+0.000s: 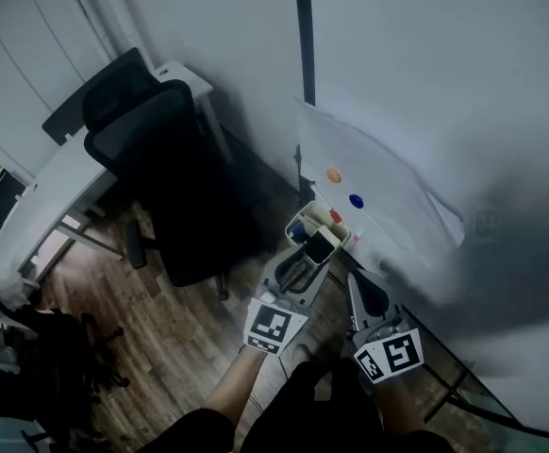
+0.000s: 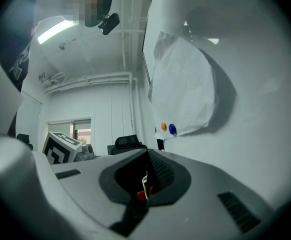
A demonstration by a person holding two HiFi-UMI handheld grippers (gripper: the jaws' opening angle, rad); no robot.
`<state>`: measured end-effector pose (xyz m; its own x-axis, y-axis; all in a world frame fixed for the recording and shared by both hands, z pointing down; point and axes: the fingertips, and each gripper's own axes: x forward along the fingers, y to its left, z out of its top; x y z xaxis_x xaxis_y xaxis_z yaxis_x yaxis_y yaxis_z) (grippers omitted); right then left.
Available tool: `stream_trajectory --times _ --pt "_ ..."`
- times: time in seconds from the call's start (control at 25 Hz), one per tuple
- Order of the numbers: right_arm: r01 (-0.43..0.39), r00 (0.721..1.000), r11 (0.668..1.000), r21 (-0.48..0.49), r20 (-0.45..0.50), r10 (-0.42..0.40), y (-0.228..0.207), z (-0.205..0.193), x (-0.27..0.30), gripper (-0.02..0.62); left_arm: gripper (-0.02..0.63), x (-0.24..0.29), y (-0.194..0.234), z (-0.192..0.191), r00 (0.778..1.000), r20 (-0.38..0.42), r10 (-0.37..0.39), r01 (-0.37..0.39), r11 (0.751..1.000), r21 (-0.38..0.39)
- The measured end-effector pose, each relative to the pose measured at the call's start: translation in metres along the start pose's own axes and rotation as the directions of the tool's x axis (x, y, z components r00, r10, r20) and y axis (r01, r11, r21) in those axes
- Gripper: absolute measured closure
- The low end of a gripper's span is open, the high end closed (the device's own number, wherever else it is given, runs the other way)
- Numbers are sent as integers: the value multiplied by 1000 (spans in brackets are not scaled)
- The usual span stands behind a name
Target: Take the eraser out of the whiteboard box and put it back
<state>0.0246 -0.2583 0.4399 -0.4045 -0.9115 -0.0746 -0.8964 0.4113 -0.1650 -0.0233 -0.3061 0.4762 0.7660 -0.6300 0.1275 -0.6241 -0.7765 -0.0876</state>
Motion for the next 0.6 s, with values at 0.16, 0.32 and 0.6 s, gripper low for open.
stream_trajectory --times 0.16,0.32,0.6 --pt "15 999 1000 17 -31 -14 -10 -17 -1 592 376 25 6 -28 997 -80 5 -1 999 51" --pt "42 998 999 30 -54 -41 -19 -28 -8 592 347 39 7 -47 991 -133 3 6 998 67" --pt "77 995 996 36 -63 -75 -32 -37 -15 592 365 49 10 -63 990 -141 18 -11 999 47"
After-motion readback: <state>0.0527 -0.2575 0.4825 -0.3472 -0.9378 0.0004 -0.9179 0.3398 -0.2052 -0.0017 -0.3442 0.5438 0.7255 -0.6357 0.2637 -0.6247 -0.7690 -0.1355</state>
